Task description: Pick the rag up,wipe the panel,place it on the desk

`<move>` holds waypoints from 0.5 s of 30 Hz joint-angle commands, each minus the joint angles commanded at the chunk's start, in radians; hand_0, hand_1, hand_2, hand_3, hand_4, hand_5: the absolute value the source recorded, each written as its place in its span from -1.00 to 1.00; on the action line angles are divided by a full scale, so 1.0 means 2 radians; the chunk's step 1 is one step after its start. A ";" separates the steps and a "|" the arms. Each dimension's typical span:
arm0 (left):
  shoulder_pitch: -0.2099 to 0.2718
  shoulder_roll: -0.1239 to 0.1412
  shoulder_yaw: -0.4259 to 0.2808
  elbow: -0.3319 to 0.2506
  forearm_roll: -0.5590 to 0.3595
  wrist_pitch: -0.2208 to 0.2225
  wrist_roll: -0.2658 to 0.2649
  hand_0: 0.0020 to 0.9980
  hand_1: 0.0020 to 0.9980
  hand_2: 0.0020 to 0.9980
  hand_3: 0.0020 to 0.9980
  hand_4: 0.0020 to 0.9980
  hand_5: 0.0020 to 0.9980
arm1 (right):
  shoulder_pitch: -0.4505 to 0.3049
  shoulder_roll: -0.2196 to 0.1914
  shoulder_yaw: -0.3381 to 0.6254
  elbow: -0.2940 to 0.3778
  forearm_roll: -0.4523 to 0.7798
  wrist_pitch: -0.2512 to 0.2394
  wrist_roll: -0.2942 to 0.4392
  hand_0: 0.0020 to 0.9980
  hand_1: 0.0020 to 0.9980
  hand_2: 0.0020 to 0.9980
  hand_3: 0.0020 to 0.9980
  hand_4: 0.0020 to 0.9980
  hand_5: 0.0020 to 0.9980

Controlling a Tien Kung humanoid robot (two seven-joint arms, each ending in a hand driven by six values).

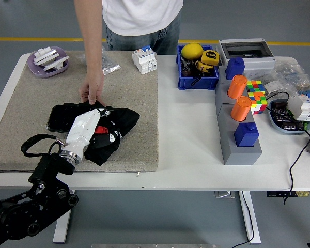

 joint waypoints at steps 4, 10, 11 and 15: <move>0.001 0.000 -0.013 0.007 -0.003 0.002 0.001 -0.44 -0.63 -0.07 -0.13 -0.75 -1.00 | 0.000 0.000 0.001 0.000 -0.001 0.000 0.000 0.41 0.26 0.37 0.28 1.00 0.13; 0.004 0.005 -0.043 0.026 -0.008 0.005 0.001 -0.44 -0.63 -0.07 -0.13 -0.76 -1.00 | 0.000 -0.001 0.001 0.000 -0.002 0.000 -0.001 0.41 0.26 0.37 0.28 1.00 0.13; 0.004 0.006 -0.048 0.029 -0.009 0.006 0.001 -0.44 -0.63 -0.07 -0.13 -0.76 -1.00 | 0.000 0.000 0.001 0.000 -0.001 0.000 -0.001 0.41 0.26 0.37 0.28 1.00 0.13; 0.005 0.008 -0.068 0.044 -0.012 0.009 -0.001 -0.44 -0.63 -0.07 -0.13 -0.76 -1.00 | 0.000 0.000 0.000 0.000 -0.001 0.000 0.000 0.41 0.26 0.37 0.28 1.00 0.13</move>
